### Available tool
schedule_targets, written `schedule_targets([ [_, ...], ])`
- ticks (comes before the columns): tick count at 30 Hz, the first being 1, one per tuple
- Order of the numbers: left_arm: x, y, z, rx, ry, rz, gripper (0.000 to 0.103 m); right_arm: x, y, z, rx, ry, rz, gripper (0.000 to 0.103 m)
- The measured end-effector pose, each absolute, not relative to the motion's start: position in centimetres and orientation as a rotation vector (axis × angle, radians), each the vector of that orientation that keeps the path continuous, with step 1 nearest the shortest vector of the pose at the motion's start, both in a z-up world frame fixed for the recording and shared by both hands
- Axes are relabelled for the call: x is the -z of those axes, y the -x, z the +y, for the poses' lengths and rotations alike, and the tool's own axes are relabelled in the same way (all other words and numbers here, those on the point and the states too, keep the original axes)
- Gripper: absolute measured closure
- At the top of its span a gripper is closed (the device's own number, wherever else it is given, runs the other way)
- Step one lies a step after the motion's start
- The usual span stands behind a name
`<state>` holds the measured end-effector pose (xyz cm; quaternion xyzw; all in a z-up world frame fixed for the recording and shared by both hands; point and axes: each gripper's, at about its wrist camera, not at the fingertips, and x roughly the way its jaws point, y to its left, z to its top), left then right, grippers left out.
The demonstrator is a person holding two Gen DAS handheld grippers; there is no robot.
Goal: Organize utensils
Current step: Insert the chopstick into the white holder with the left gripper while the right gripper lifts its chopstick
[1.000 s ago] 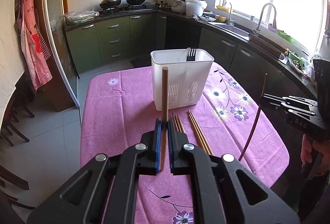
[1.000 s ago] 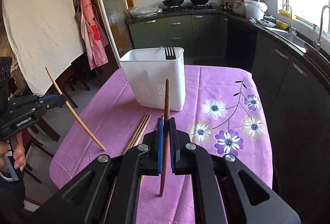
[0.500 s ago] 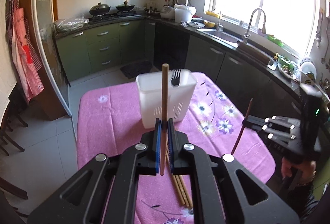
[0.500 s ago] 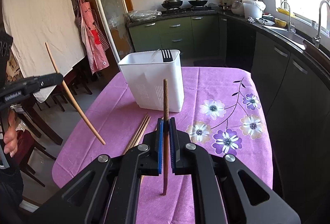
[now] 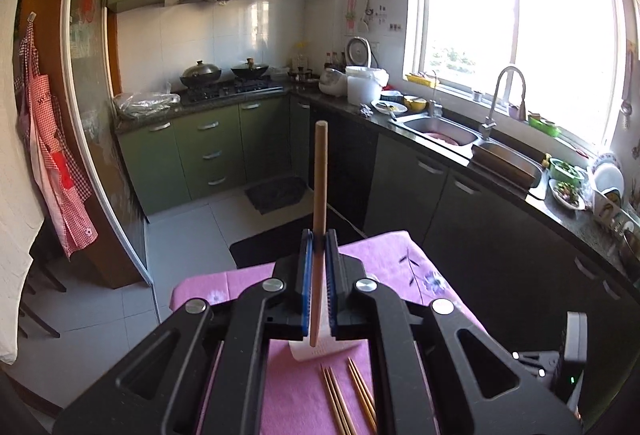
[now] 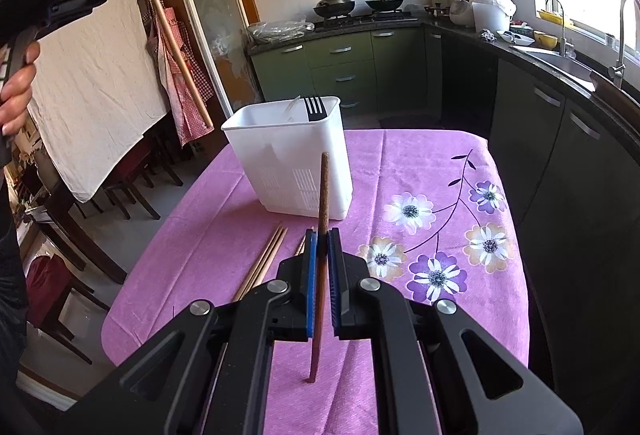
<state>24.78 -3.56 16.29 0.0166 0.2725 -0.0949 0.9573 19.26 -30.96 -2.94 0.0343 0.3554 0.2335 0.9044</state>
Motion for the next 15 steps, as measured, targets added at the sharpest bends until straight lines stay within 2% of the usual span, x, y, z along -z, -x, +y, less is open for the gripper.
schedule_targets([
  [6, -14.7, -28.7, -3.6, 0.169, -0.020, 0.584, 0.097, 2.9, -19.5, -31.2, -0.489, -0.075, 0.738, 0.096],
  [15, -6.9, -32.0, -3.1, 0.172, -0.012, 0.736, 0.097, 1.5, -19.9, -30.7, -0.507, -0.083, 0.715, 0.096],
])
